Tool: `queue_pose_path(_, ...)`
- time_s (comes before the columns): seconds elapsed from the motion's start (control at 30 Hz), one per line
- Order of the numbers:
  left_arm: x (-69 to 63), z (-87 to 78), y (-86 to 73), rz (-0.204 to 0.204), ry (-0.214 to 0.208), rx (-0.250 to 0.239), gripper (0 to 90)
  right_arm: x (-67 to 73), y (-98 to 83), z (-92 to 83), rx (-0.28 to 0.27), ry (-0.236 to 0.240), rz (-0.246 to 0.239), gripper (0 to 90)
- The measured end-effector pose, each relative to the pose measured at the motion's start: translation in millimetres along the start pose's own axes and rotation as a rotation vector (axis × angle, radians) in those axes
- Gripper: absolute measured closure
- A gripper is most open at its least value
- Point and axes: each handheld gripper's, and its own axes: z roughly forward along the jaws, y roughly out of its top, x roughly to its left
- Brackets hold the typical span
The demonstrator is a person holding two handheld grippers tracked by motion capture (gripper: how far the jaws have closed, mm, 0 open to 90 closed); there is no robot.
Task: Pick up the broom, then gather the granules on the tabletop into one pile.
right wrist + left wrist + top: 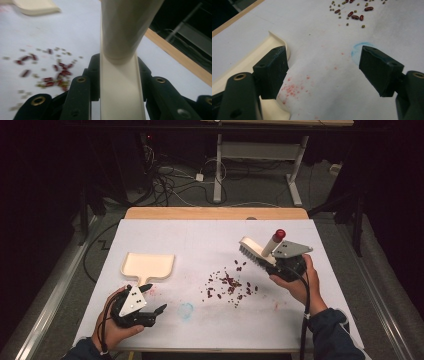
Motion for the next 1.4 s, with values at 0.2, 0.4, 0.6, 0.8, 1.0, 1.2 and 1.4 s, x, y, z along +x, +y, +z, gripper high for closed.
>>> queue_pose_path(0.2,0.5,8.0,-1.3,0.008,-0.014,0.024,22.3,-13.1,-2.1,40.8,0.082,-0.071,0.008,67.2)
queue_pose_path(0.4,-0.2,7.1,-3.3,0.004,-0.013,0.029,22.3,-4.4,-3.0,77.4,0.146,-0.119,-0.044,67.2)
queue_pose_path(0.6,-0.9,10.4,-1.4,0.019,-0.018,0.040,22.3,19.9,-0.6,90.9,0.163,-0.072,-0.111,67.2)
queue_pose_path(0.8,-3.7,9.7,-0.1,0.033,-0.017,0.044,22.2,47.9,2.8,87.6,0.120,0.026,-0.156,67.0)
queue_pose_path(1.0,-2.7,6.3,-1.0,0.028,-0.012,0.037,22.2,73.8,2.9,77.6,0.100,0.108,-0.245,66.7)
queue_pose_path(1.2,-3.6,5.2,-0.5,0.031,-0.012,0.036,22.1,87.5,5.7,67.8,0.102,0.168,-0.300,66.9)
queue_pose_path(1.4,-2.9,5.6,-0.4,0.020,-0.025,0.031,22.1,85.2,7.4,59.0,0.090,0.145,-0.308,67.3)
